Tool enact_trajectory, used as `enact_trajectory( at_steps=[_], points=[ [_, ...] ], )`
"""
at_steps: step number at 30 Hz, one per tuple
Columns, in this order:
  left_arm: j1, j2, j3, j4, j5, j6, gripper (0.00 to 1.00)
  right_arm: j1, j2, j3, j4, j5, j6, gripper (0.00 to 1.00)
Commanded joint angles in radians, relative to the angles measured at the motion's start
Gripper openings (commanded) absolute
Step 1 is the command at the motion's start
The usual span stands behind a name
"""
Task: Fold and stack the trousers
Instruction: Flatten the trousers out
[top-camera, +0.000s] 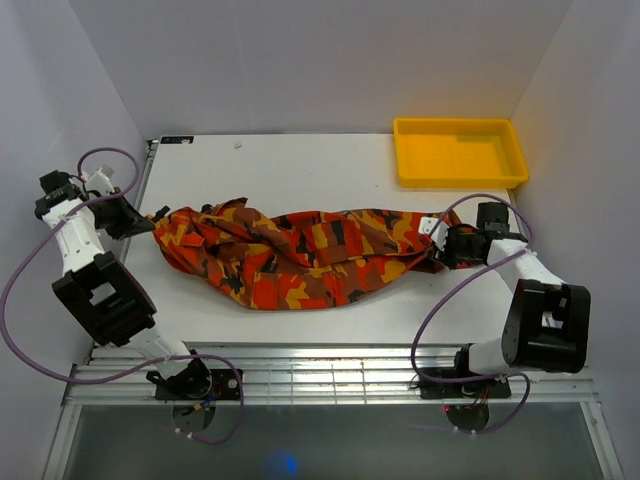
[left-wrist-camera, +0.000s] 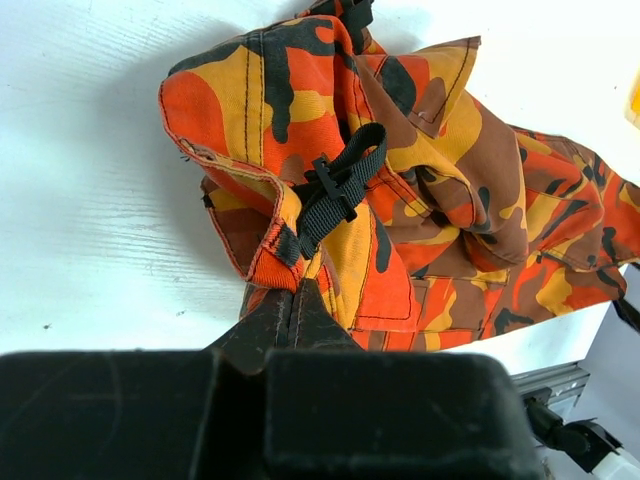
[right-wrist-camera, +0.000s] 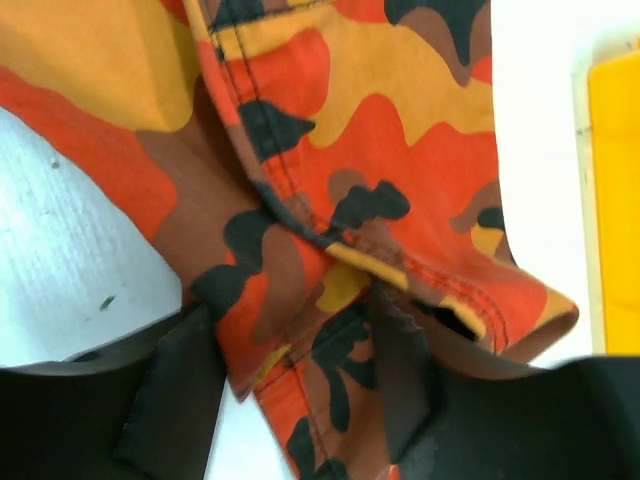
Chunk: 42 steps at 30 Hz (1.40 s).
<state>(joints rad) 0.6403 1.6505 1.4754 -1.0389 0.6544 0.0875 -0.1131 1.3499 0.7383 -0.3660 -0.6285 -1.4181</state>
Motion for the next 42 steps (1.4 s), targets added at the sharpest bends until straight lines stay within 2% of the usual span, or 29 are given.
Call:
enact_trajectory(
  at_steps=[1, 2, 3, 5, 13, 14, 15, 18, 20, 24, 30, 35, 37, 42],
  points=[
    [0.005, 0.011, 0.052, 0.014, 0.044, -0.011, 0.0, 0.021, 0.086, 0.079, 0.004, 0.001, 0.059, 0.52],
    [0.005, 0.014, 0.057, 0.014, 0.044, -0.015, 0.0, 0.021, 0.098, 0.097, -0.007, 0.012, 0.065, 0.26],
    [0.005, 0.014, 0.063, 0.013, 0.042, -0.017, 0.0, 0.021, 0.11, 0.139, -0.022, 0.022, 0.067, 0.17],
    [0.005, 0.005, 0.106, -0.001, 0.033, -0.011, 0.0, 0.004, 0.098, 0.18, -0.078, 0.035, 0.079, 0.08],
    [0.022, -0.113, 0.278, 0.077, -0.062, 0.052, 0.0, -0.192, -0.225, 0.331, -0.045, -0.068, 0.194, 0.08],
    [0.022, -0.103, 0.314, 0.065, -0.067, 0.055, 0.0, -0.233, -0.242, 0.352, -0.024, -0.069, 0.211, 0.08],
    [0.022, -0.069, 0.412, 0.054, -0.087, 0.055, 0.0, -0.252, -0.258, 0.363, 0.042, -0.066, 0.234, 0.08],
    [0.021, -0.025, 0.607, 0.013, -0.136, 0.054, 0.0, -0.333, -0.279, 0.435, 0.153, -0.053, 0.398, 0.08],
    [0.022, -0.041, 0.641, 0.048, -0.16, 0.034, 0.0, -0.376, -0.262, 0.505, 0.206, -0.025, 0.501, 0.08],
    [0.021, -0.11, 0.642, 0.125, -0.168, 0.02, 0.0, -0.39, -0.235, 0.541, 0.265, 0.042, 0.564, 0.08],
    [0.022, -0.149, 0.616, 0.094, -0.168, 0.098, 0.0, -0.392, -0.204, 0.575, 0.294, 0.067, 0.597, 0.08],
    [0.022, -0.317, 0.378, 0.172, -0.096, 0.158, 0.0, -0.401, -0.274, 0.51, 0.294, 0.043, 0.564, 0.08],
    [0.022, -0.376, 0.341, 0.183, -0.087, 0.173, 0.0, -0.401, -0.314, 0.468, 0.297, 0.041, 0.535, 0.08],
    [0.022, -0.313, 0.431, 0.077, -0.046, 0.169, 0.0, -0.404, -0.289, 0.458, 0.329, 0.098, 0.536, 0.08]
  ],
)
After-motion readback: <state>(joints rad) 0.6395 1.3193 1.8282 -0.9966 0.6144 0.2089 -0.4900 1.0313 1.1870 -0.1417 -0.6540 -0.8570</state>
